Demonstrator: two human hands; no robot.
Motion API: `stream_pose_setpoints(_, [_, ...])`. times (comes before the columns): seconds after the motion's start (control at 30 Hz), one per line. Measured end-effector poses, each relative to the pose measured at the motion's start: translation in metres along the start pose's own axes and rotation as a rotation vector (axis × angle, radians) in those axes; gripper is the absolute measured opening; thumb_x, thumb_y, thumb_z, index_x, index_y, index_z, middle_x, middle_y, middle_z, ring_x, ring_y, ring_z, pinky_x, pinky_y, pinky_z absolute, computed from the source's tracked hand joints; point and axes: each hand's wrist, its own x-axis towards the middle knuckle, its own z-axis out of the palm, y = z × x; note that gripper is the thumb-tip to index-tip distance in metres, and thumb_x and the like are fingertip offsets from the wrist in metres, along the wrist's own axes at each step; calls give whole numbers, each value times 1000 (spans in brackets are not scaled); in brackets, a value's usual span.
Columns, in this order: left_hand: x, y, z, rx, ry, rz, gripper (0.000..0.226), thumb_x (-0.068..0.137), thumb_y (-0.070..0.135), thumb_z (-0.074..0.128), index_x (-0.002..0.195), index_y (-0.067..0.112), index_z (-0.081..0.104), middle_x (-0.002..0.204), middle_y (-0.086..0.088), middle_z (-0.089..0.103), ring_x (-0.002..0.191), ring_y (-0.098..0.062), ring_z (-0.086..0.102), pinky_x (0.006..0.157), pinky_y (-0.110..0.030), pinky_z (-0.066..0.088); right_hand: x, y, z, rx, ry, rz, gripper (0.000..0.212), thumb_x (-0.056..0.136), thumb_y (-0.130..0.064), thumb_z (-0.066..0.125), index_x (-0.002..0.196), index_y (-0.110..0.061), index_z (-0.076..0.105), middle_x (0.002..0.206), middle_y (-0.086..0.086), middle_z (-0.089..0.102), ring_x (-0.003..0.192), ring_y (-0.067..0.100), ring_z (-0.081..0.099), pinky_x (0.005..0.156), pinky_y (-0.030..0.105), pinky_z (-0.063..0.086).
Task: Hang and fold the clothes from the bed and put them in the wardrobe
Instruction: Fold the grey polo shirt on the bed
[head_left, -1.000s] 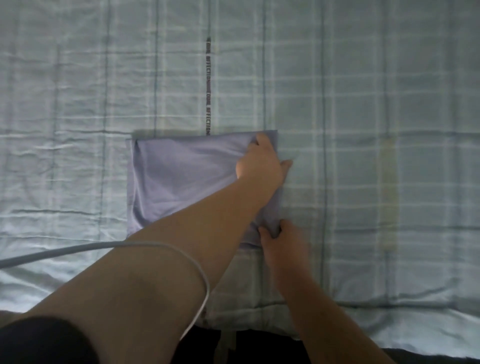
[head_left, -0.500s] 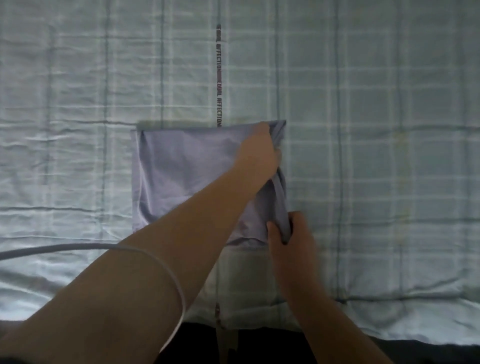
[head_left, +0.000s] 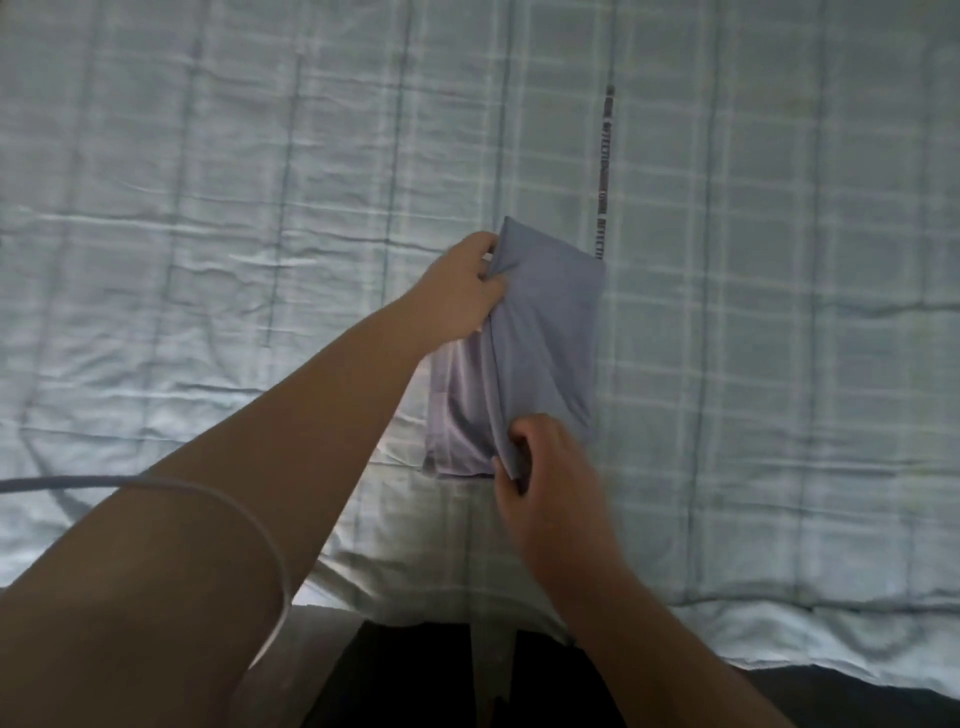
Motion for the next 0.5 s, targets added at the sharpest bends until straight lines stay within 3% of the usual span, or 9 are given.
stream_pose_setpoints(0.1, [0, -26, -30, -23, -1, -74, 24, 97, 22, 59, 121, 21, 53, 103, -4, 71, 94, -22, 70, 84, -43, 59, 5, -20, 34, -106, -46, -35, 27, 80, -20, 69, 103, -23, 54, 100, 0, 57, 91, 25, 57, 74, 37, 48])
stream_pose_setpoints(0.27, [6, -61, -48, -148, 131, -199, 29, 87, 5, 66, 108, 22, 56, 85, -6, 65, 83, -27, 67, 83, -55, 58, 14, -26, 83, -212, -126, 6, 33, 77, -17, 67, 109, -16, 57, 100, 5, 57, 95, 27, 56, 80, 42, 52])
stream_pose_setpoints(0.4, [5, -73, -45, -251, 184, -204, 36, 85, -4, 54, 114, 17, 53, 79, 4, 56, 76, -16, 59, 83, -52, 57, 12, -21, 94, -224, -194, 33, 43, 79, -20, 64, 122, -14, 57, 111, 6, 57, 106, 27, 54, 89, 43, 51])
stream_pose_setpoints(0.5, [-5, -73, -41, -326, 188, -192, 39, 88, -12, 51, 119, 13, 49, 85, -1, 54, 76, -18, 56, 73, -40, 56, 14, -21, 81, -129, -166, 14, 31, 85, -22, 56, 116, -19, 59, 109, 1, 59, 103, 23, 58, 84, 40, 52])
